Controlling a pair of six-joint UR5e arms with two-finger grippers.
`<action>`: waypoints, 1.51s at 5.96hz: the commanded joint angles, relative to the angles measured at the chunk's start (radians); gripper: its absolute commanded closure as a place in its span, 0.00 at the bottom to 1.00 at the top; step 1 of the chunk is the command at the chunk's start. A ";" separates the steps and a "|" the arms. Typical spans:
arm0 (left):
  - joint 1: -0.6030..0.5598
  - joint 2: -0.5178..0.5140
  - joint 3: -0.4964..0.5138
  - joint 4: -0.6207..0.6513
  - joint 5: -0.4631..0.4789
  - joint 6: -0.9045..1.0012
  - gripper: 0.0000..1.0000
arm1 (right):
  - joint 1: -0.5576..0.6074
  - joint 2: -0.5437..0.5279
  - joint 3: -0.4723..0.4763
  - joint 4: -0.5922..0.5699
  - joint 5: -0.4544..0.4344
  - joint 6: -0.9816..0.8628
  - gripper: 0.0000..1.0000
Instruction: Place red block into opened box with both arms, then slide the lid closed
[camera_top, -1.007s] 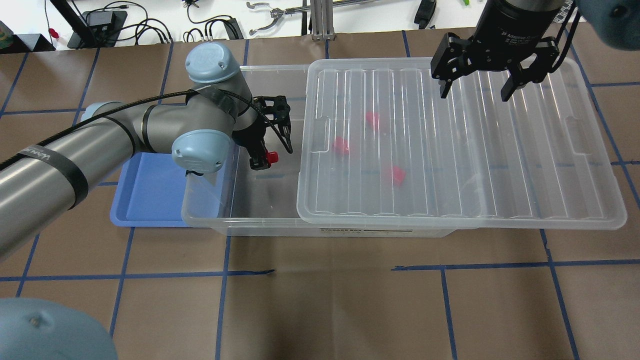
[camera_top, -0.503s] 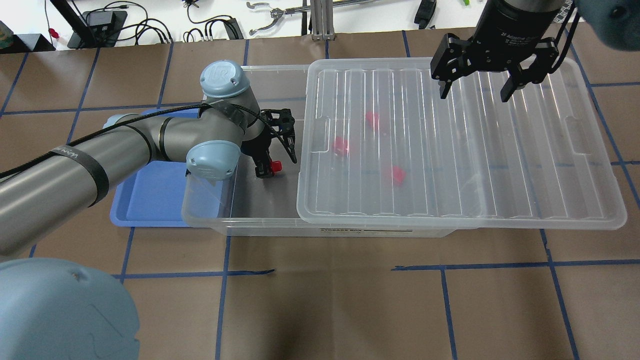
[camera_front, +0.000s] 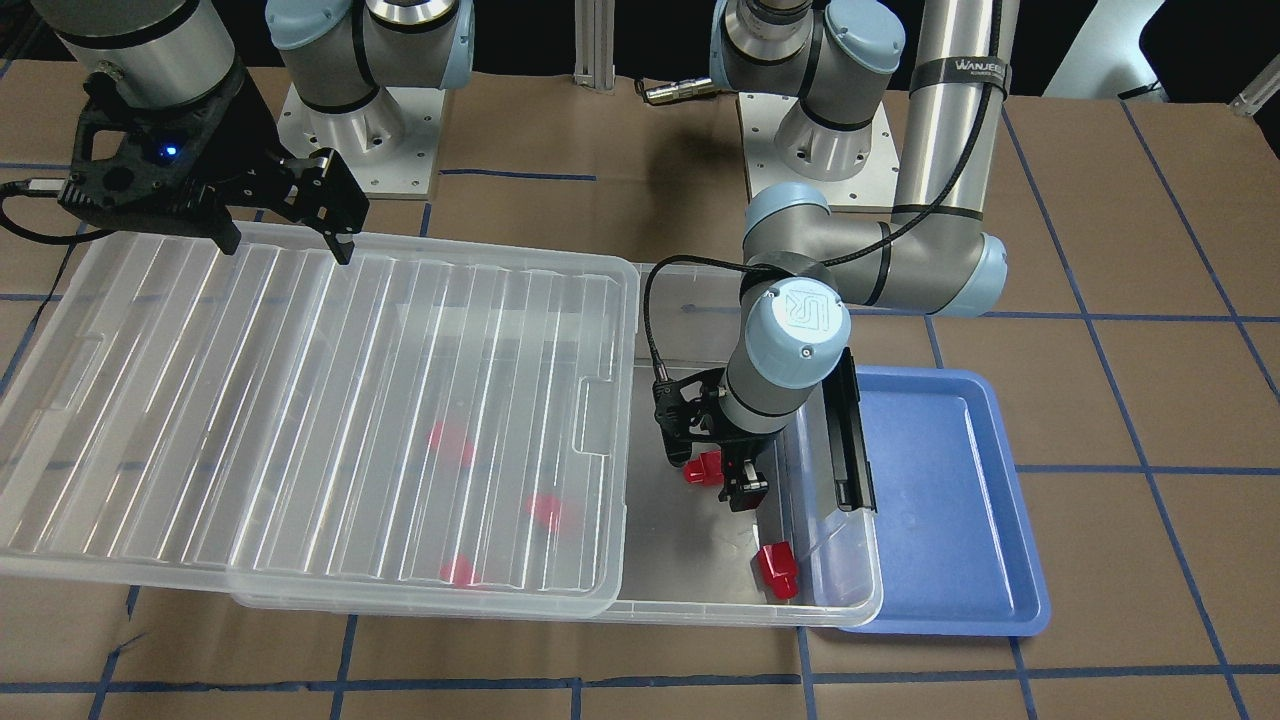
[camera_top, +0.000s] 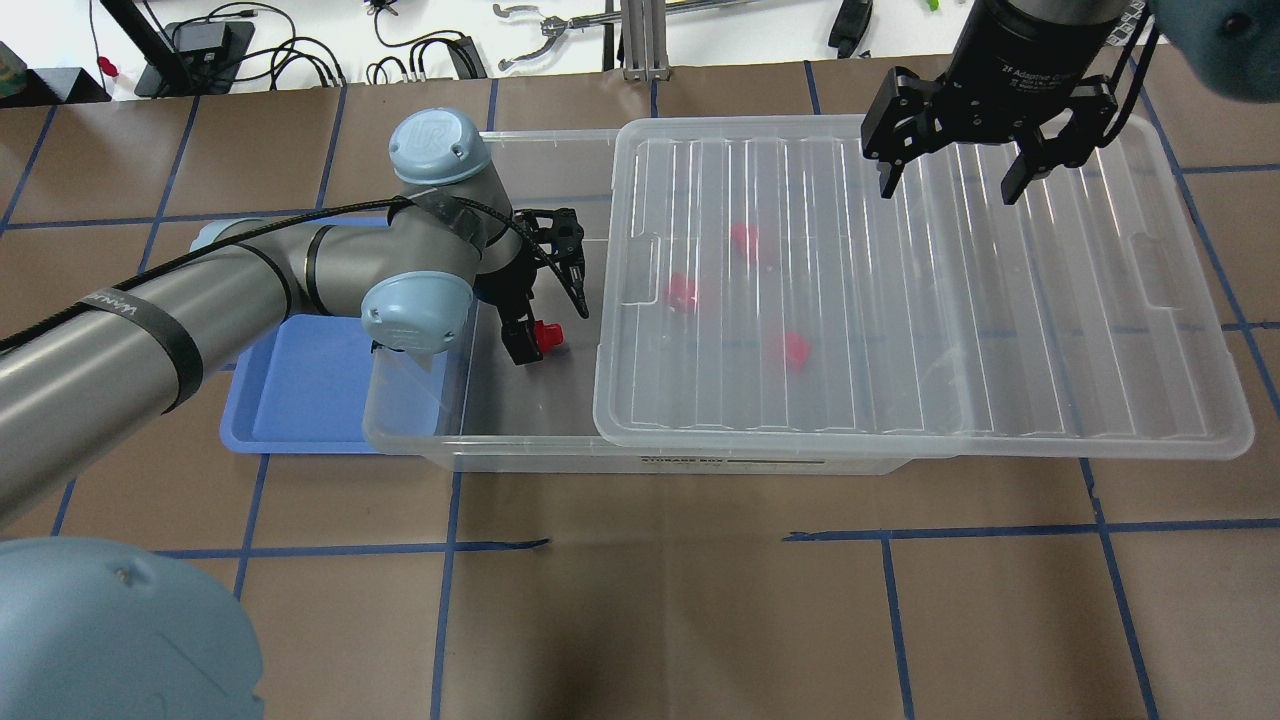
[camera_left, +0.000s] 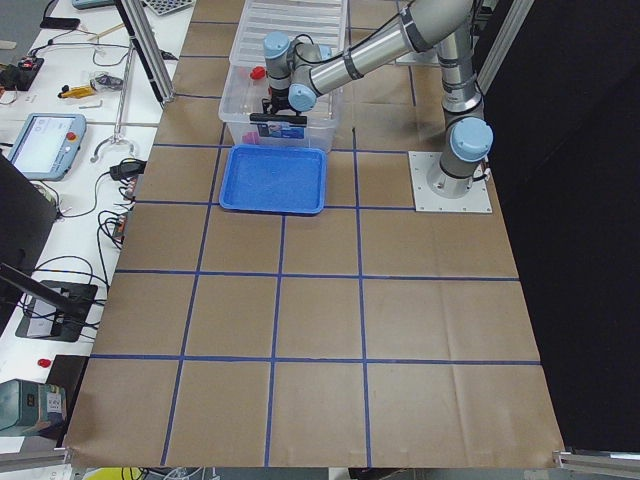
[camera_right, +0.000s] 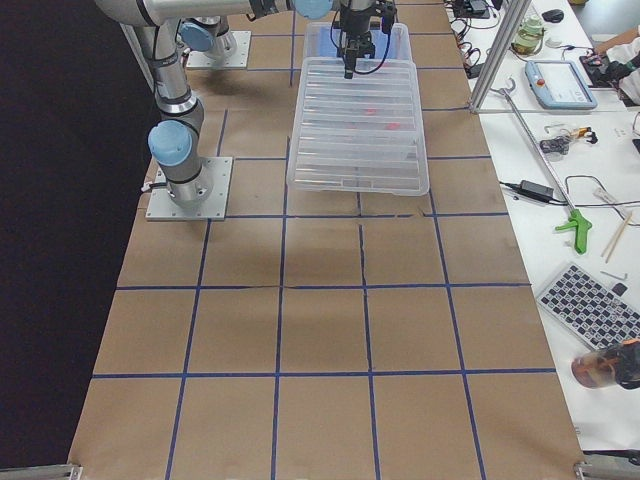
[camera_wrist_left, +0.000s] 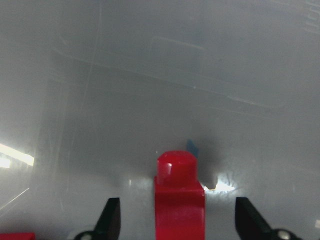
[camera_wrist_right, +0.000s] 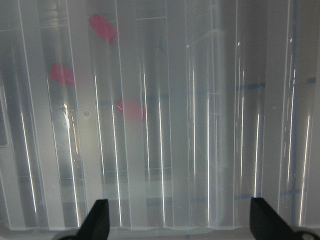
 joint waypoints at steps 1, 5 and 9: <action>0.007 0.069 0.089 -0.205 0.001 -0.002 0.07 | 0.000 0.000 0.000 0.000 0.000 0.000 0.00; 0.009 0.223 0.319 -0.663 0.003 -0.001 0.06 | -0.205 0.002 0.026 -0.011 -0.044 -0.283 0.00; 0.044 0.318 0.297 -0.616 0.003 -0.642 0.02 | -0.490 0.021 0.167 -0.151 -0.133 -0.610 0.00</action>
